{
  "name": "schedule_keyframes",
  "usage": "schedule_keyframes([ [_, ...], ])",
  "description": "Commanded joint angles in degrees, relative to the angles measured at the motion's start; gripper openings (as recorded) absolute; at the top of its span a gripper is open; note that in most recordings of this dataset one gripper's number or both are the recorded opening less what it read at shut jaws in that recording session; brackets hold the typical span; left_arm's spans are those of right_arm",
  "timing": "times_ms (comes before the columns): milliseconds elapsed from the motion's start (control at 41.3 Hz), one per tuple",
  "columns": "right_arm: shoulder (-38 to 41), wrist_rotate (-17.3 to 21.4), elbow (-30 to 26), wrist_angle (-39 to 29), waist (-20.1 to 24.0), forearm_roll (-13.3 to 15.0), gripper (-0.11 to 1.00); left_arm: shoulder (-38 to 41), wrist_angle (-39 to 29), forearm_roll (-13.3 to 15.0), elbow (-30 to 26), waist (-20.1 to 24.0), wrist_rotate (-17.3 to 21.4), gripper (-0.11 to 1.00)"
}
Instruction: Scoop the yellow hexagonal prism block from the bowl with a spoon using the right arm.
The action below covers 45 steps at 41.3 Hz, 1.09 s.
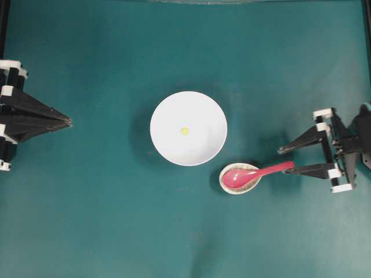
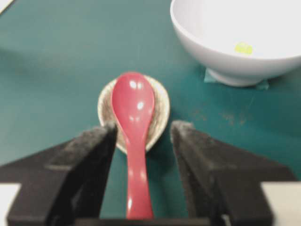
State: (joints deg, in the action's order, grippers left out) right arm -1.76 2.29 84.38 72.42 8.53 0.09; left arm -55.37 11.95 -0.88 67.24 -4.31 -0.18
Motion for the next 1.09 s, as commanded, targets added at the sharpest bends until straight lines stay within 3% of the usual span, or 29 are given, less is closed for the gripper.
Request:
schedule_keyframes([
  [0,4.9,-0.1,-1.1,4.8,-0.1,-0.4,0.55,0.3,0.3,-0.2,-1.4,-0.1,0.2,0.07],
  [97,10.6,0.0,-2.4,9.1,0.4,-0.4,0.55,0.3,0.3,-0.2,-1.4,-0.1,0.1,0.07],
  [218,13.4,-0.1,-3.9,9.8,0.4,-0.4,0.55,0.3,0.3,-0.2,-1.4,-0.1,0.2,0.07],
  [1066,15.6,-0.2,-5.5,4.7,1.7,0.0,0.55,0.3,0.3,-0.2,-1.4,-0.1,0.2,0.07],
])
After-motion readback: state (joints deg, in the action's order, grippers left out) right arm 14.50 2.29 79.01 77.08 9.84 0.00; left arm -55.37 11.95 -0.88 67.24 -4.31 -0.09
